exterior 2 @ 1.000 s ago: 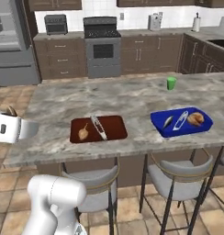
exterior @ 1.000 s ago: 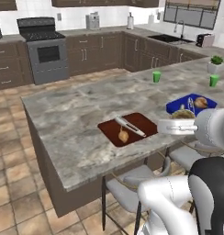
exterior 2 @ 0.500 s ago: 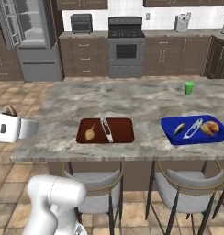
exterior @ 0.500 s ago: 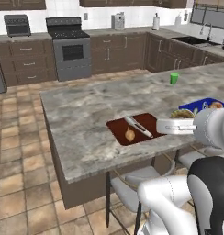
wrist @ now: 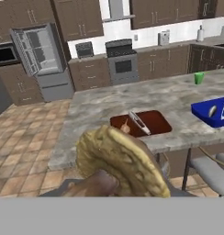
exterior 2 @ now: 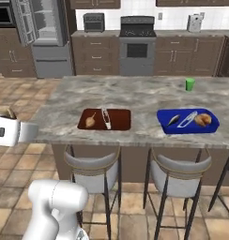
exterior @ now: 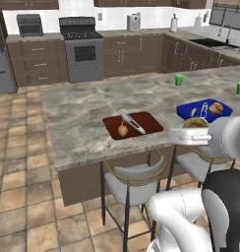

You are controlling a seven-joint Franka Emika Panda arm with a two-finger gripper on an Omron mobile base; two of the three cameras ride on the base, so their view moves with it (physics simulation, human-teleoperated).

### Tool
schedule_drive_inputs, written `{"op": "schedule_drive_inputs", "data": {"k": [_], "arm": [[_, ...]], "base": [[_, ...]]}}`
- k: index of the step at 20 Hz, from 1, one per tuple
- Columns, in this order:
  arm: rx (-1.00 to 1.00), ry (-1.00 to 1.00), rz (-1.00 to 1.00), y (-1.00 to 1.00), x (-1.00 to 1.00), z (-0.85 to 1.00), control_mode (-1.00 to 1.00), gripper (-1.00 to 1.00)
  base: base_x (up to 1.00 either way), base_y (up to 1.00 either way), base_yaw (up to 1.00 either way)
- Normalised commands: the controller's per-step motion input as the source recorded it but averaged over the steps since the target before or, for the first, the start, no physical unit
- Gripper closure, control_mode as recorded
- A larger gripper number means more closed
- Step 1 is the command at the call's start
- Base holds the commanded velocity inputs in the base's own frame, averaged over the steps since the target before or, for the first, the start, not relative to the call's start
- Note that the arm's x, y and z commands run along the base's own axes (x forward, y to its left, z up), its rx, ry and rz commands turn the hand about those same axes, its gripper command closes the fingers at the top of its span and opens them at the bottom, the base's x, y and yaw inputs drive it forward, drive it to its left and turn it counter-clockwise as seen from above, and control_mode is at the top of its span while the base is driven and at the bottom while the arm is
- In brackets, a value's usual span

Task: Gather the onion and mushroom from the fridge and place them on a tray on the dining counter. Then gather the chicken drumstick and fish from the fridge and place them on the other tray.

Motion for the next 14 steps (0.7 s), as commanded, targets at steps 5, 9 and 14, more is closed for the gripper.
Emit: {"op": "schedule_drive_inputs", "data": {"k": [5,9,14], "arm": [[0.0,0.0,0.0,0.0,0.0,0.0,1.0,1.0],[0.0,0.0,0.0,0.0,0.0,0.0,1.0,1.0],[0.0,0.0,0.0,0.0,0.0,0.0,1.0,1.0]], "base": [[0.18,-0.7,0.13],[0.49,-0.55,0.14],[0.84,-0.27,0.12]]}}
